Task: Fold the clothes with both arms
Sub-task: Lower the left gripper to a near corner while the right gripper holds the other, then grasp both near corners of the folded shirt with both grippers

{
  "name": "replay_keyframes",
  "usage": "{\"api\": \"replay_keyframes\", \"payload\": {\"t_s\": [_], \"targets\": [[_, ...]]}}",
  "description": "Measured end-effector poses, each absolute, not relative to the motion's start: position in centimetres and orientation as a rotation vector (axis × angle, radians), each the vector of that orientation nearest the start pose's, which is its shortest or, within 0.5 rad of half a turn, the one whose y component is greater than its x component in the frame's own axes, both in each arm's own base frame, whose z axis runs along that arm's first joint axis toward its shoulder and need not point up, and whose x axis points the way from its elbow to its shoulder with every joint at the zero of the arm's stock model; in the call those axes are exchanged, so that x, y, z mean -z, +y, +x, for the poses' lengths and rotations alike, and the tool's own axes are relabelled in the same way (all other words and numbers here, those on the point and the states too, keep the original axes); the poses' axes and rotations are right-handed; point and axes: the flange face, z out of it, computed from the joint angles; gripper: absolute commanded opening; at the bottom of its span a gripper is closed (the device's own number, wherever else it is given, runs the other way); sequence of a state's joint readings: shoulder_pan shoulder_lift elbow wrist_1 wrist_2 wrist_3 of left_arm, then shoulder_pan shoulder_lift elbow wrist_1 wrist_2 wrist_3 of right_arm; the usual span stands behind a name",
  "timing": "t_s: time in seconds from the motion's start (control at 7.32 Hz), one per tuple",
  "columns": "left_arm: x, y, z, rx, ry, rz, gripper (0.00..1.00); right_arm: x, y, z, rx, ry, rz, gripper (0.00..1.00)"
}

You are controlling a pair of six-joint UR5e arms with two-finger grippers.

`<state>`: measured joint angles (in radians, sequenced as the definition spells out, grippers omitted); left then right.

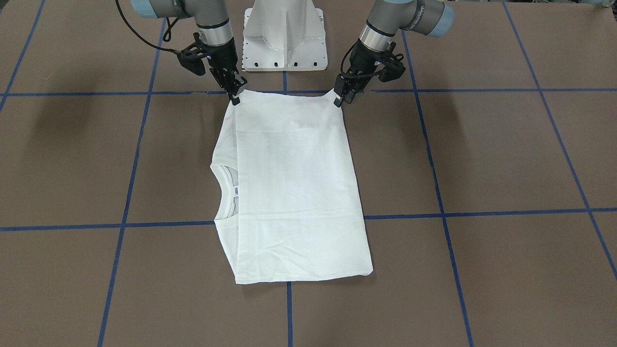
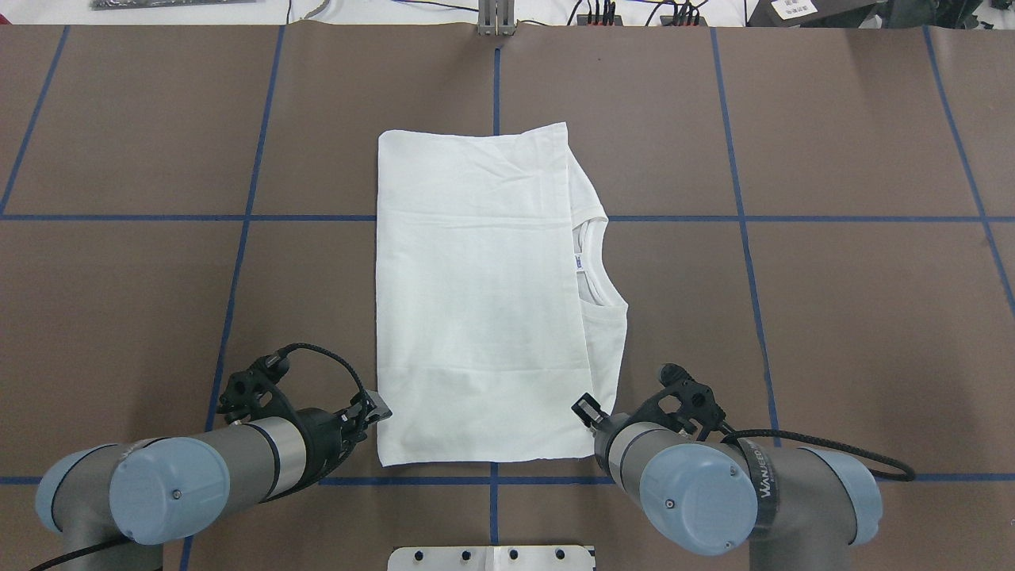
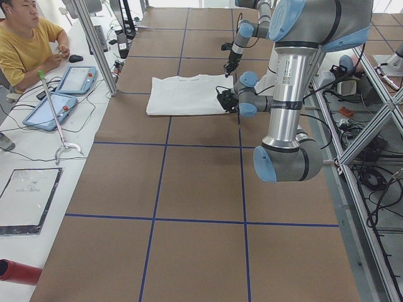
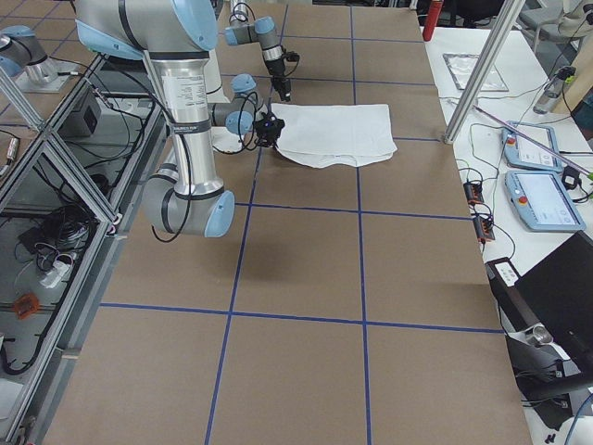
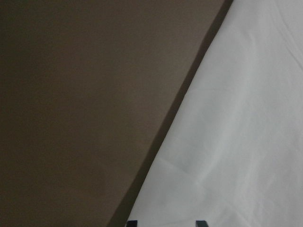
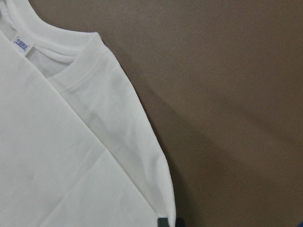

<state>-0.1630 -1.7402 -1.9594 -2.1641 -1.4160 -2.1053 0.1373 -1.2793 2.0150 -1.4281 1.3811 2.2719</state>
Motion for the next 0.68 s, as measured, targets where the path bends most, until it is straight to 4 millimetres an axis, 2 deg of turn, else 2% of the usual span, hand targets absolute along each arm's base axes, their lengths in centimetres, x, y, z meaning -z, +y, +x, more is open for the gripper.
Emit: {"api": "replay_keyframes", "payload": {"t_s": [0.27,0.68], "targets": [[-32.3,-21.6,51.3,0.699,1.18,-0.096,0.52,-29.3,-22.6,-52.6,-0.863,-0.92,-0.076,0.0],[-32.5,-20.7,51.9,0.689,1.175,-0.103,0.18,-29.2,-22.6,-52.6,-0.863,-0.921,-0.076,0.0]]}}
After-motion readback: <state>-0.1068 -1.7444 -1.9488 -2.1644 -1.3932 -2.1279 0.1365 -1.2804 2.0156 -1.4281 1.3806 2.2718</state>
